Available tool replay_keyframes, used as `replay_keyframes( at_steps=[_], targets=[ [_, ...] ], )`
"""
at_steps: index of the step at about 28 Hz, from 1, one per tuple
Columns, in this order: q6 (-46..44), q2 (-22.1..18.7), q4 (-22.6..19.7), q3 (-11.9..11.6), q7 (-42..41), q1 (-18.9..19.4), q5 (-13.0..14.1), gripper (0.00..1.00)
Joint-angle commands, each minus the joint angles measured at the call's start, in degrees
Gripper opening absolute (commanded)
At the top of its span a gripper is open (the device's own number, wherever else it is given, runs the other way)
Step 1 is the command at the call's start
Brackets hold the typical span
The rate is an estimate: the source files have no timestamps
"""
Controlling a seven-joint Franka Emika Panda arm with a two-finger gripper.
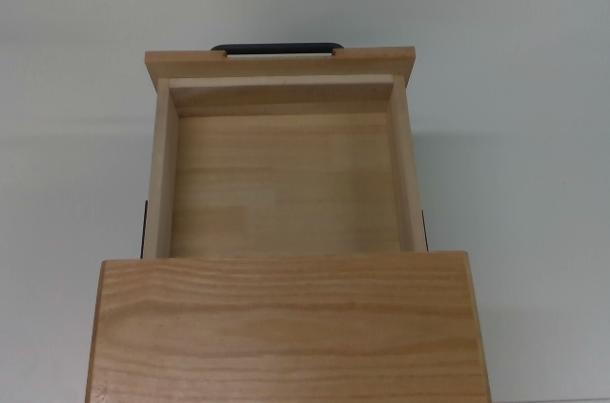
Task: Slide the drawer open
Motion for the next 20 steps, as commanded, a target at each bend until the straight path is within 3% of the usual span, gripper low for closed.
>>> replay_keyframes(
  at_steps=[1, 20],
  targets=[
    [-2.2, 0.8, 1.7, -0.2, -1.3, 0.0, 0.3, 1.00],
    [-2.0, 1.5, 2.5, 0.5, -0.4, 0.8, 0.8, 1.00]
  ],
)
